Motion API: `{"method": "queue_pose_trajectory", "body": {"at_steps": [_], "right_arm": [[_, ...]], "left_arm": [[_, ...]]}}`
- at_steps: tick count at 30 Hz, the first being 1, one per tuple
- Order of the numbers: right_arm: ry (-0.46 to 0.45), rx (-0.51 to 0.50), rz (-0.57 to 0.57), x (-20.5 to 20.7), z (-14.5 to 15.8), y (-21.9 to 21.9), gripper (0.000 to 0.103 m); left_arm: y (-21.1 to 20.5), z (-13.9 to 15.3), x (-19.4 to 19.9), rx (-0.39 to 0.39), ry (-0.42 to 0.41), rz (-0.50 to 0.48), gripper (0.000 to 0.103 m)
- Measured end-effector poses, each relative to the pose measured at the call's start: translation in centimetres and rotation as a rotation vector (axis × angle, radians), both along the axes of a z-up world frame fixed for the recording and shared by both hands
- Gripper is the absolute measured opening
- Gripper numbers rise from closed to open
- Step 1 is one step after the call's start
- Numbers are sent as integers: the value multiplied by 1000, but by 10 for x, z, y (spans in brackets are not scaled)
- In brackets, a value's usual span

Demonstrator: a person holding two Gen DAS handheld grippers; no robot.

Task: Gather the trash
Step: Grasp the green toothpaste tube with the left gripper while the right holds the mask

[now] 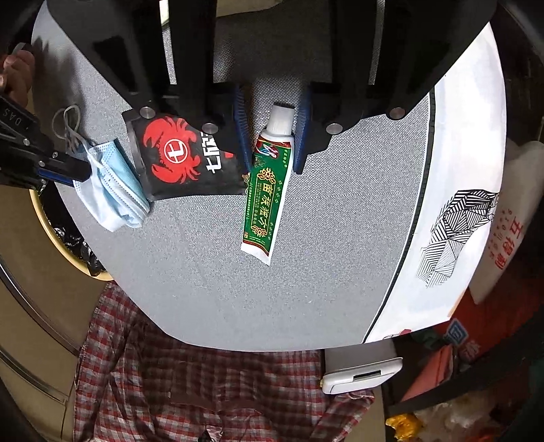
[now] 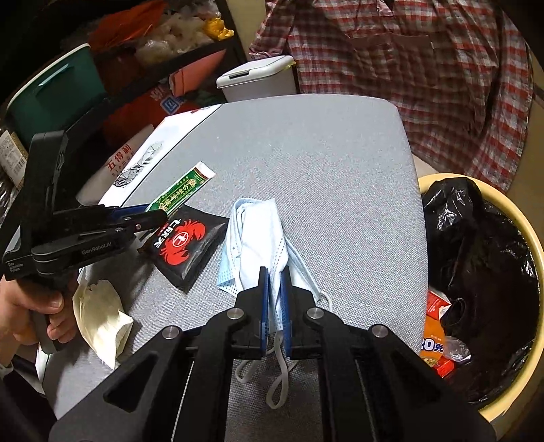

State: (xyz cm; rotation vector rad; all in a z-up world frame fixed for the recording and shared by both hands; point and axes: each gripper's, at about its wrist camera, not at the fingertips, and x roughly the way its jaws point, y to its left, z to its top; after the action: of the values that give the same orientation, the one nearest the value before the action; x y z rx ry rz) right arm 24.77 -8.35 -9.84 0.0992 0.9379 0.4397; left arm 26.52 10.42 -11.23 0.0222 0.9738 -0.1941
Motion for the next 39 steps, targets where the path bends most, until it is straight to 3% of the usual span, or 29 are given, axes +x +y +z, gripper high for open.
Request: {"method": "queue_pose_trajectory", "body": {"at_steps": [5,7,11,15,16,22,29,39], "right_arm": [[4,1,0,2,-1,-2,9],[4,-1,0,2,-2,-3,10],[7,-15,1,4,-4,0,24],[3,-23,7,4,-5,1,24],[1,-27,8,4,-5,2,24],[-29,-35,23,2,0,6,4],[-85,-4,12,-4,19,1,3],[-158,22,-13,-20,49,-7,3]], "left_arm": [[-1,0,1,10,-3,-4,27],[-2,0,1,28,-11,-2,39],[-2,0,1,30,-11,-6,40],[-6,0,1,47,-7,-11,34],[-6,0,2,53,-6,-11,28],[-5,2,0,52,-9,6,28],[2,19,-7,9,-38,25,28],[-4,49,-25,7,-109,45,28]]}}
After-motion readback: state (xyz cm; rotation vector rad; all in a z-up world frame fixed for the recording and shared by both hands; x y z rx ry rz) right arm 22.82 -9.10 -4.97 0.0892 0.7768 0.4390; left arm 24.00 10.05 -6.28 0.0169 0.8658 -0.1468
